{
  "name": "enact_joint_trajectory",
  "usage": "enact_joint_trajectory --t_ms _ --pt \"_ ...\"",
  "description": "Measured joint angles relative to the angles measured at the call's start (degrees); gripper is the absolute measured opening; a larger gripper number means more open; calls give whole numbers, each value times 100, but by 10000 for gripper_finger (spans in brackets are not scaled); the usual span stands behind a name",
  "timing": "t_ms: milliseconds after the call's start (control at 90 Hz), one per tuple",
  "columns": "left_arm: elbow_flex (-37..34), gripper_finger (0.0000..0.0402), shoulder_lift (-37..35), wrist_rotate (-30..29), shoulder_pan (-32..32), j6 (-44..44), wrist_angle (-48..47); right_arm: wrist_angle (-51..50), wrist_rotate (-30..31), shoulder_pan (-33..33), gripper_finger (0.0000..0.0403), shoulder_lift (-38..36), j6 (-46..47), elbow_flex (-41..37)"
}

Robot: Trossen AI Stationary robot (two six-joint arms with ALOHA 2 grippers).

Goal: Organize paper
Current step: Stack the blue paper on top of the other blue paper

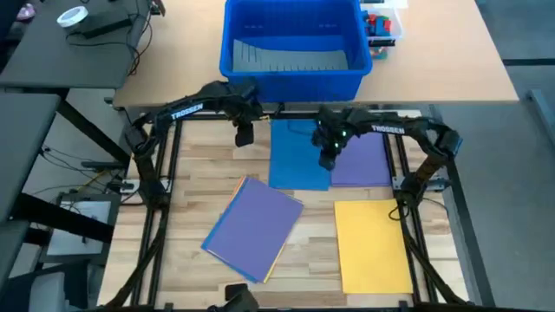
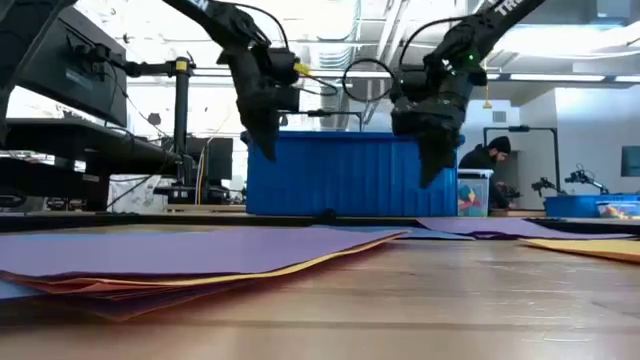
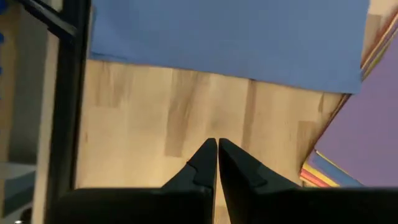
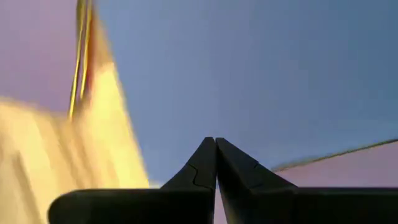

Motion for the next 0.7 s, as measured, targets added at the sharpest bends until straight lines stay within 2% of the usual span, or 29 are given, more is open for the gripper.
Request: enact_joint_trajectory --t_ms 133,300,433,700 --pt "0 0 -113 -2 0 6 -6 -145 -186 531 0 -2 -385 -210" --pt "0 0 -128 -9 0 4 -31 376 -185 1045 0 -2 -305 -536" --pt "0 0 -128 -13 2 6 -95 450 -240 1165 0 -3 141 -695" --pt "0 0 -128 -13 0 8 -144 813 -226 1373 0 -4 358 -1146"
